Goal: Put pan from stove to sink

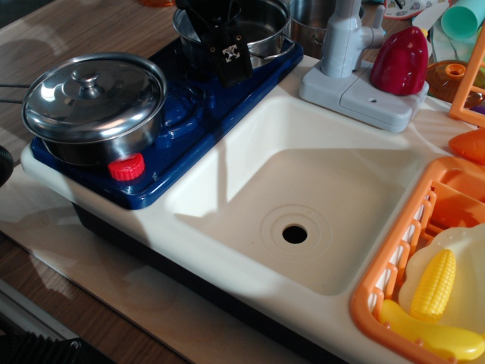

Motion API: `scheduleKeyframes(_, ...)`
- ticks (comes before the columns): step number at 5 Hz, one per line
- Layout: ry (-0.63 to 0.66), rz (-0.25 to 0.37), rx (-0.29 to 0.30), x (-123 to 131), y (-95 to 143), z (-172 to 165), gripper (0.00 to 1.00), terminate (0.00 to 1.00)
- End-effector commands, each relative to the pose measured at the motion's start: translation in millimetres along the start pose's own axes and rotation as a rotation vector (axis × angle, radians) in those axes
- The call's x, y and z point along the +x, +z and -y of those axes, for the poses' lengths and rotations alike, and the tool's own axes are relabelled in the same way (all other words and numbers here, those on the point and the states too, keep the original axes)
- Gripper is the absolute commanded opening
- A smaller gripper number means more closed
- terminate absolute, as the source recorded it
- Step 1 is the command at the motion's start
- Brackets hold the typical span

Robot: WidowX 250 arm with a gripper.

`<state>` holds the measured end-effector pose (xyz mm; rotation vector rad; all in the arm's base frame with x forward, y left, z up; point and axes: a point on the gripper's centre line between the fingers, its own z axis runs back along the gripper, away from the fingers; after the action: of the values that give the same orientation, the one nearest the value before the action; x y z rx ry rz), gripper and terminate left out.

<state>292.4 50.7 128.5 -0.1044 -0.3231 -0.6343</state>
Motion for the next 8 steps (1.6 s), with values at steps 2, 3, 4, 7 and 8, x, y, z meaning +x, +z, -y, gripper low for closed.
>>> scheduleKeyframes(2, 0.030, 0.018, 0.060, 10, 6, 11, 0.00, 0.00)
scheduleKeyframes(3, 0.042, -0.009, 0.095, 17, 11, 19, 0.00, 0.00)
scheduleKeyframes(4, 0.040, -0.084, 0.148, 32, 30, 28, 0.00, 0.00)
scheduleKeyframes(7, 0.150, -0.143, 0.261, 55, 47, 91, 0.00, 0.00)
scheduleKeyframes(8, 0.213, -0.146, 0.274, 54, 49, 109, 0.00, 0.00)
